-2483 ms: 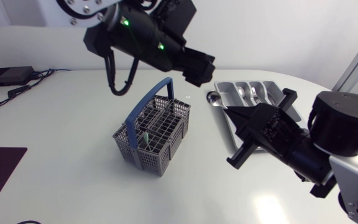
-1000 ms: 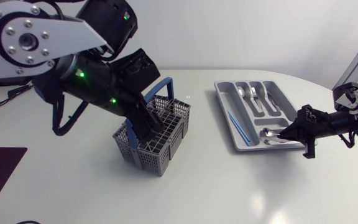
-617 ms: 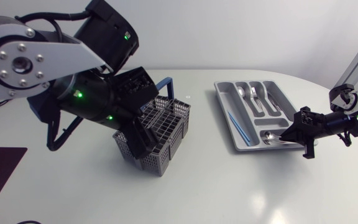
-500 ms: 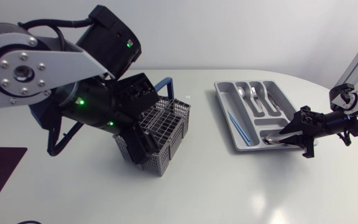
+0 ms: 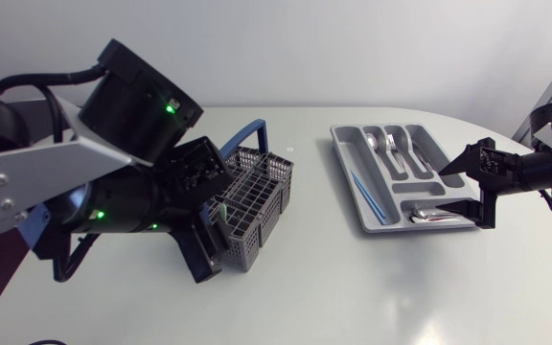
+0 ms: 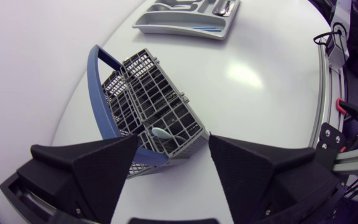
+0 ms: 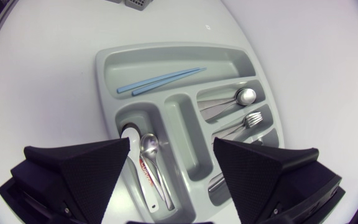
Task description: Unload the cutlery basket into the drawer organizer.
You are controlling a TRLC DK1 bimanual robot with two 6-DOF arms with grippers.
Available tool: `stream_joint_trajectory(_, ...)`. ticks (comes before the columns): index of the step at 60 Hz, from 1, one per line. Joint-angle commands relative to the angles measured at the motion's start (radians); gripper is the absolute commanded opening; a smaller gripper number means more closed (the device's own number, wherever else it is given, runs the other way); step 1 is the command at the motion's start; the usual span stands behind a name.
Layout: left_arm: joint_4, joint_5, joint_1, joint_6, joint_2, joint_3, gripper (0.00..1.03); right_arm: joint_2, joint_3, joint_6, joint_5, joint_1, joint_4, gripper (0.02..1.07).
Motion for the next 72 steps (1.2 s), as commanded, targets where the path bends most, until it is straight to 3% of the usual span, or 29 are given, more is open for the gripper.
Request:
stream_joint_trajectory(1, 0.031, -0.016, 0.004, 0.013, -0.029, -0.058, 0.52, -0.026, -0.038, 0.025, -0.007, 0.015, -0.017, 1.02)
stream_joint_trajectory(8, 0.069, -0.015, 0.010, 0.013, -0.043, -0.098, 0.38, -0.050, -0.058, 0.034, -0.010, 0.032, -0.020, 1.02)
stream_joint_trajectory(15, 0.143, -0.016, 0.058, 0.040, -0.030, -0.142, 0.38, -0.087, -0.079, 0.076, -0.024, 0.067, -0.018, 1.02)
stream_joint_trajectory(23, 0.158, -0.016, 0.089, 0.054, -0.036, -0.165, 0.38, -0.130, -0.092, 0.186, -0.030, 0.157, 0.005, 1.02)
stream_joint_trajectory(36, 0.184, -0.016, 0.139, 0.073, -0.055, -0.196, 0.38, -0.124, -0.066, 0.470, 0.005, 0.366, 0.174, 1.01)
stream_joint_trajectory(45, 0.203, -0.016, 0.165, 0.087, -0.061, -0.214, 0.38, -0.023, 0.019, 0.616, 0.045, 0.480, 0.238, 0.94)
stream_joint_trajectory(54, 0.216, -0.016, 0.193, 0.093, -0.064, -0.223, 0.38, 0.080, 0.086, 0.689, 0.099, 0.579, 0.298, 0.74)
stream_joint_trajectory(66, 0.249, -0.015, 0.201, 0.096, -0.056, -0.239, 0.38, 0.210, 0.191, 0.794, 0.165, 0.653, 0.399, 0.25)
stream_joint_trajectory(72, 0.258, -0.015, 0.201, 0.094, -0.050, -0.242, 0.38, 0.276, 0.261, 0.826, 0.173, 0.667, 0.402, 0.12)
